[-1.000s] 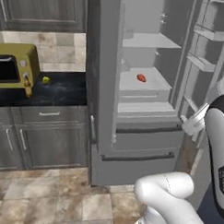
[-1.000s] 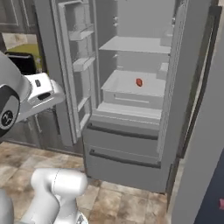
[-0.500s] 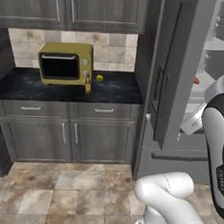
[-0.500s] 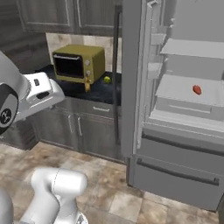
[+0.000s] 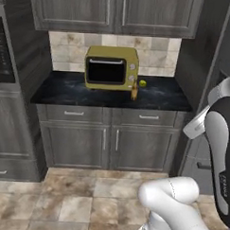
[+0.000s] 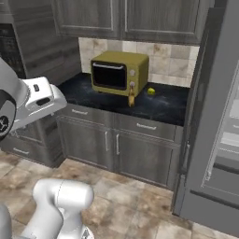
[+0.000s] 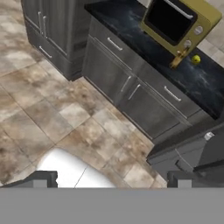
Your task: Place the beer on the top shelf of the fridge to keep it out of children's reach, and place the sweet potato and pear on lower shelves for easy access.
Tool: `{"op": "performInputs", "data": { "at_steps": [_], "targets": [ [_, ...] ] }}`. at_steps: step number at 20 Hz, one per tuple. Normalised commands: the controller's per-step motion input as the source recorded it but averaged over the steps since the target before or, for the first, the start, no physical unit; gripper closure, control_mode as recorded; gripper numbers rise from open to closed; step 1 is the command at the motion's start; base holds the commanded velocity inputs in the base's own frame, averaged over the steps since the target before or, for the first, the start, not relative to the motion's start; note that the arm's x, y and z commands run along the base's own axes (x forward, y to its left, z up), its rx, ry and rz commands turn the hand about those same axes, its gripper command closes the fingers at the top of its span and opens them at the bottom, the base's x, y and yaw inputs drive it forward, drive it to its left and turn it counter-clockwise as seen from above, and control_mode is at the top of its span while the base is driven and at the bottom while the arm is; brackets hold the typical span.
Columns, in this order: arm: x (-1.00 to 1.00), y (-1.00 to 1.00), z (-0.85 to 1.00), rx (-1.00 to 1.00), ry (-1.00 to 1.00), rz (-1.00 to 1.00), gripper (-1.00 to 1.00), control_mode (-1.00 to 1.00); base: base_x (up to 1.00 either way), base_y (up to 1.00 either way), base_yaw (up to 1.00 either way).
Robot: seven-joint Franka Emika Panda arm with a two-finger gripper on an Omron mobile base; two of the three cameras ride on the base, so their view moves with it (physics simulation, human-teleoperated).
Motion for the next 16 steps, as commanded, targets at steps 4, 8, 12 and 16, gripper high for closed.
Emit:
{"op": "performInputs", "data": {
  "at_steps": [4, 8, 12, 16],
  "targets": [
    [0.00, 0.00, 0.00, 0.00, 0.00, 0.00, -1.00, 1.00, 0.74, 0.05, -0.07],
    [0.00, 0.00, 0.00, 0.00, 0.00, 0.00, -1.00, 1.00, 0.77, 0.00, -0.17],
    [0.00, 0.00, 0.00, 0.00, 0.00, 0.00, -1.00, 1.00, 0.71, 0.05, -0.20],
    [0.00, 0.00, 0.00, 0.00, 0.00, 0.00, -1.00, 1.00, 0.61, 0.30, -0.22]
  ]
}}
